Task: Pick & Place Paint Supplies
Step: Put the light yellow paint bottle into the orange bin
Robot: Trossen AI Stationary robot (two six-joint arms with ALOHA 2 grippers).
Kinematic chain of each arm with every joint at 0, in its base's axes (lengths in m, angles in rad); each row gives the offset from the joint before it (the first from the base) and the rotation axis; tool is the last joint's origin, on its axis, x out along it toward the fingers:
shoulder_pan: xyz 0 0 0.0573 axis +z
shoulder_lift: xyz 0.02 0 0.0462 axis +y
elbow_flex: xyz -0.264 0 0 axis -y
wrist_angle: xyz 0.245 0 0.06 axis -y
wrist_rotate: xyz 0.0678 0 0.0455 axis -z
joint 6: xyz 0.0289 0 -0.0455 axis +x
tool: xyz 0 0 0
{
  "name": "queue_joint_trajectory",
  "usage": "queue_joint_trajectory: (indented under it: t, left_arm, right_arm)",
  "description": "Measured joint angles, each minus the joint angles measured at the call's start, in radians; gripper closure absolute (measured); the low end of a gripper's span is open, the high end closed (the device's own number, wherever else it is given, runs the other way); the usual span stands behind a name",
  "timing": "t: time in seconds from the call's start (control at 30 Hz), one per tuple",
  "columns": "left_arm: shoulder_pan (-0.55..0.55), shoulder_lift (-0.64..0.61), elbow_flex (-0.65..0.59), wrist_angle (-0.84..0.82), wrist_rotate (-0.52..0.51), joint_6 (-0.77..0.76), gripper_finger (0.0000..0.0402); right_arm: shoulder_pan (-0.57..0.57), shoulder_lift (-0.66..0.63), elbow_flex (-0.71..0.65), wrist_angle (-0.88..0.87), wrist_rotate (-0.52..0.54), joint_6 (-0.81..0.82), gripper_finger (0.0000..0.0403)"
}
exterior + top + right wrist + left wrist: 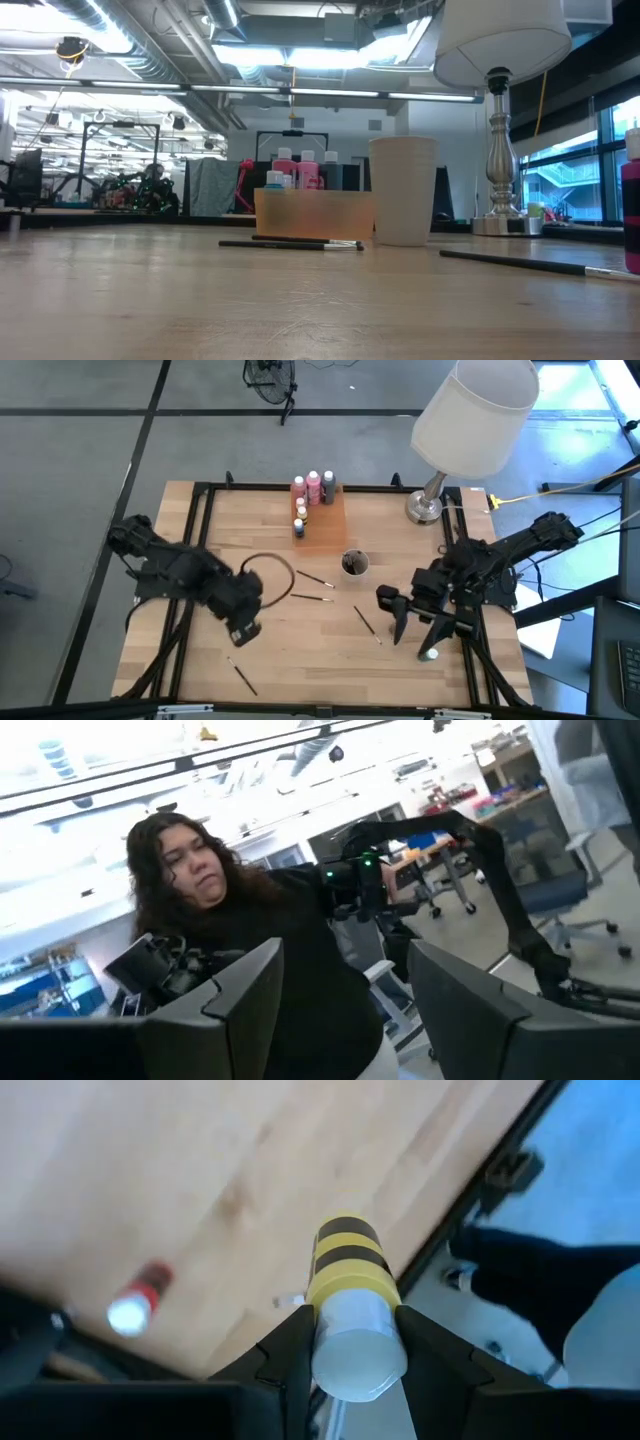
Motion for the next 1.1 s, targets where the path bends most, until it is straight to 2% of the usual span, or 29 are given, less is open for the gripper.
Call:
queue_joint_trajectory:
  t: [0.3,0.53,0.7,1.1]
  left_arm:
    - [0.215,0.005,0.005,0.0,0.001,0.234,0.0284]
    - [0.345,0.018,0.005,-0.001,0.028,0.354,0.0284]
    - [0.429,0.045,0.005,-0.001,0.034,0.451,0.0284]
    - [0.631,0.106,0.005,0.0,0.055,0.726,0.0284]
  right_arm:
    - [-0.052,-0.078,0.0,-0.112,-0.071,-0.034,0.0183]
    - [-0.073,-0.115,0.0,-0.217,-0.101,-0.05,0.0183]
    - [-0.099,-0.141,0.0,-0.279,-0.16,-0.067,0.0183]
    - [-0.158,-0.186,0.0,-0.375,-0.167,-0.104,0.0183]
